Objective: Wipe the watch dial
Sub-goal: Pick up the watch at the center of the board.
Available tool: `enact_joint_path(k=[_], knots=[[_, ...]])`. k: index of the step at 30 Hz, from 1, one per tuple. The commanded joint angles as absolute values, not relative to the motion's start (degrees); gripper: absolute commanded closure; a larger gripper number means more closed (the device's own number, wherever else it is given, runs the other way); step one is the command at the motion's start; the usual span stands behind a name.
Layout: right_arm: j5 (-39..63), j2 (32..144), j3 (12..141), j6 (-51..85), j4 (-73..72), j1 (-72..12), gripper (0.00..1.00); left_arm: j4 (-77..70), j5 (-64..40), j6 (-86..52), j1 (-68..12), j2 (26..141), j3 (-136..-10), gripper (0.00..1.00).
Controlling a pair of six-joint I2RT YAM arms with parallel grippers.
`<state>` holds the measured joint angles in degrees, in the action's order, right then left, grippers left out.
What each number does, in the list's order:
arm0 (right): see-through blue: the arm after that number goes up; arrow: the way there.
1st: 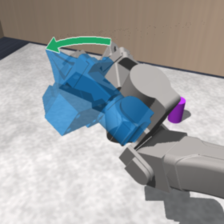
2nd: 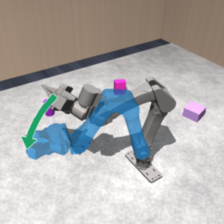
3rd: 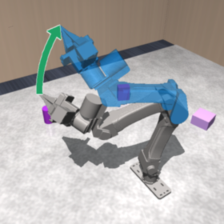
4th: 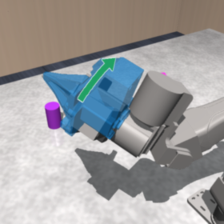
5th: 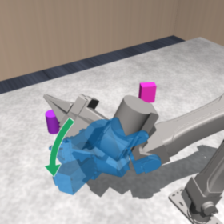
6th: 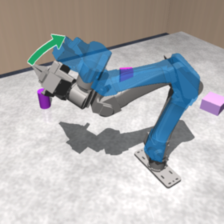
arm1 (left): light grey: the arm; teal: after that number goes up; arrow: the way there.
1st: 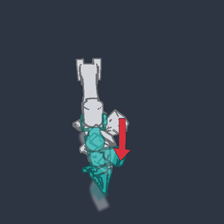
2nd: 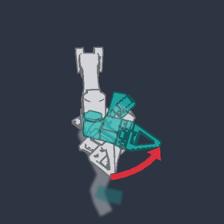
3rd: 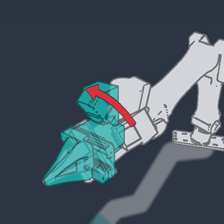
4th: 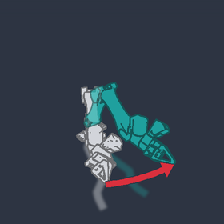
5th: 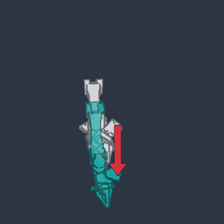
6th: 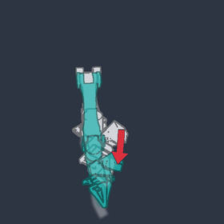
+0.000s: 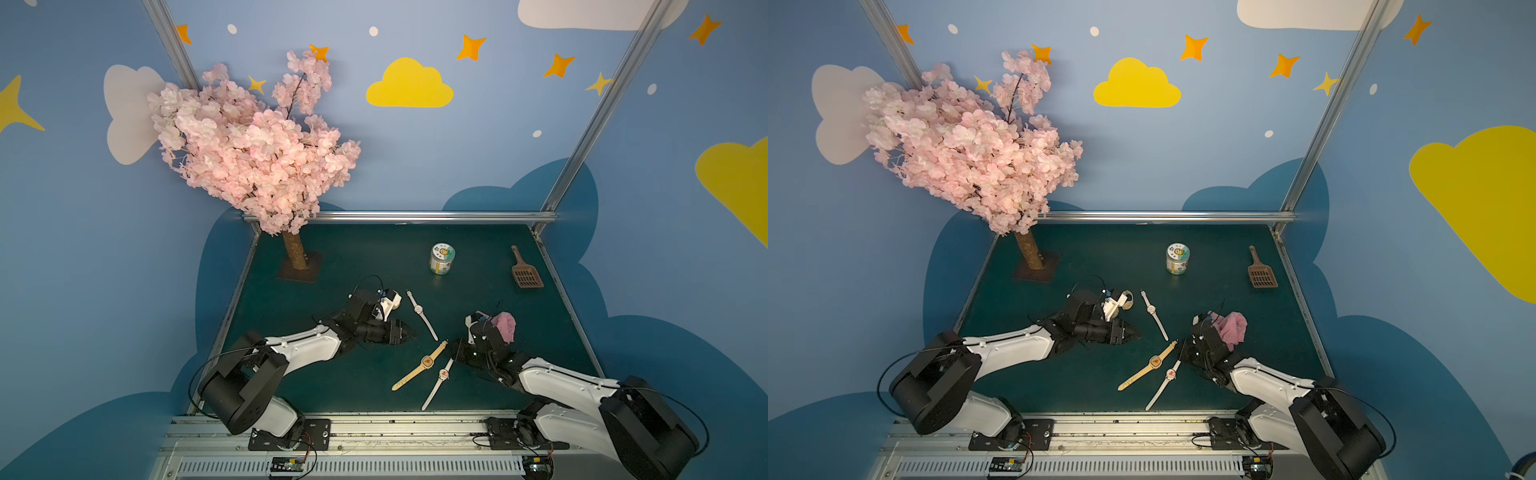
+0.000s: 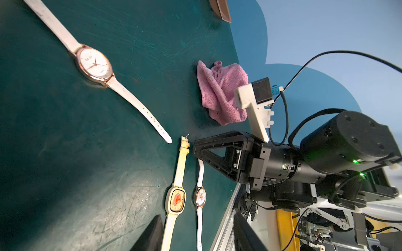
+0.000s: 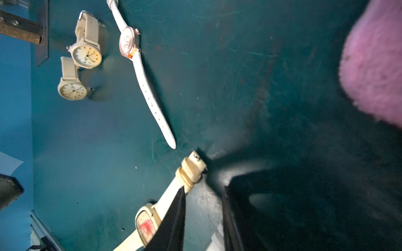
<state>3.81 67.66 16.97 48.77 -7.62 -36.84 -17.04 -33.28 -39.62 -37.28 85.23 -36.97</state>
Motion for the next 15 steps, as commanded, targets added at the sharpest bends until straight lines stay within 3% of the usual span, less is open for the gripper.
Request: enact_joint_path(k=[1,9,15], knots=[[5.9,70.7,18.2,48.5,-9.8,-36.7,0.71,-17.8,-34.1,-38.8,-37.4,85.5,-37.9,0.47],[10.4,77.8,20.6,47.0,-11.1,-36.2,0.77,-17.8,-34.0,-38.7,-37.4,85.3,-37.5,0.47],[11.6,81.1,20.9,46.7,-12.1,-35.9,0.91,-17.8,-34.0,-38.6,-37.4,85.2,-37.4,0.47]])
